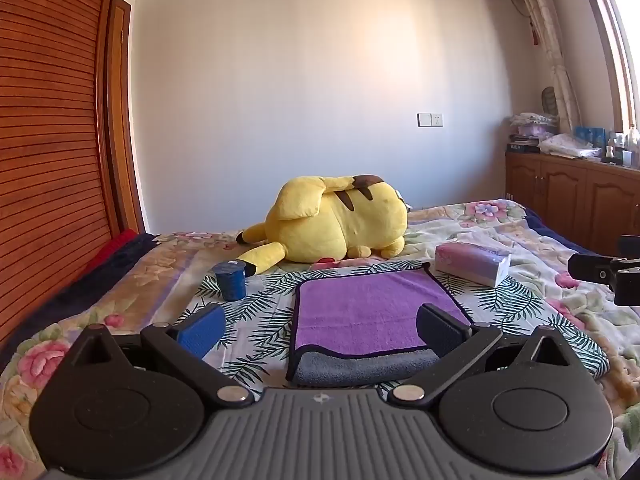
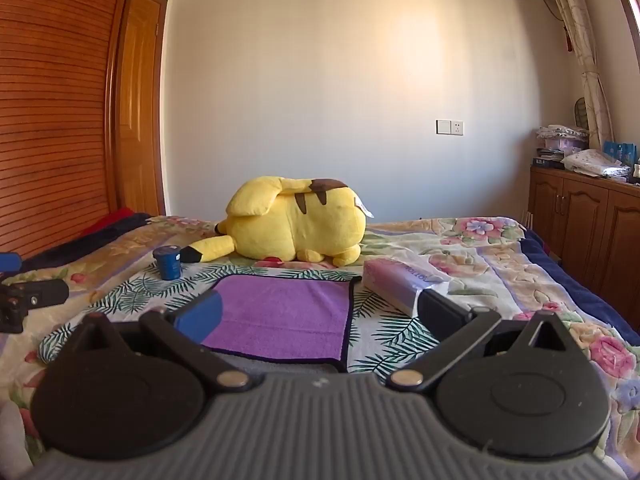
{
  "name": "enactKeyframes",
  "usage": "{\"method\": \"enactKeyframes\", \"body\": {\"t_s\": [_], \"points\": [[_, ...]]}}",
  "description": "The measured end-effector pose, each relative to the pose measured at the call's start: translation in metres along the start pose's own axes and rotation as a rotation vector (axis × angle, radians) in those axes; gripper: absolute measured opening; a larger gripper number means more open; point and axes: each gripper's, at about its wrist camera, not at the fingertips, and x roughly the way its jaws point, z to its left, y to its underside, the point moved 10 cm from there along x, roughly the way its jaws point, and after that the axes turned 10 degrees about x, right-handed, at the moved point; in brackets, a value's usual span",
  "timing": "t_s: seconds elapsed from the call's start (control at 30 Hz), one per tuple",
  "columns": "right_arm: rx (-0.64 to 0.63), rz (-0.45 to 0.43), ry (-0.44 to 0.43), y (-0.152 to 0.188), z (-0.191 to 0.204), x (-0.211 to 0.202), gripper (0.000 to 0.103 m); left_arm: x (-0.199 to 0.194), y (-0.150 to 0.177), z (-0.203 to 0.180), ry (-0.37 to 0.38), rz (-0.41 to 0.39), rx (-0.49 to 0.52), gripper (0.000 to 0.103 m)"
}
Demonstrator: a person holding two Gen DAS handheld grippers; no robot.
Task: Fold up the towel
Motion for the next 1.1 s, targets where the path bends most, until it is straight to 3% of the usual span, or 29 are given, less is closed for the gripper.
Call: {"method": "enactKeyframes", "body": {"t_s": [1.1], "points": [[0.005,0.002,-0.002,-0.0007,0.0006,0.0012,0.103,0.0000,0.0000,0.0001,0.001,-0.002,-0.001,0.087]]}}
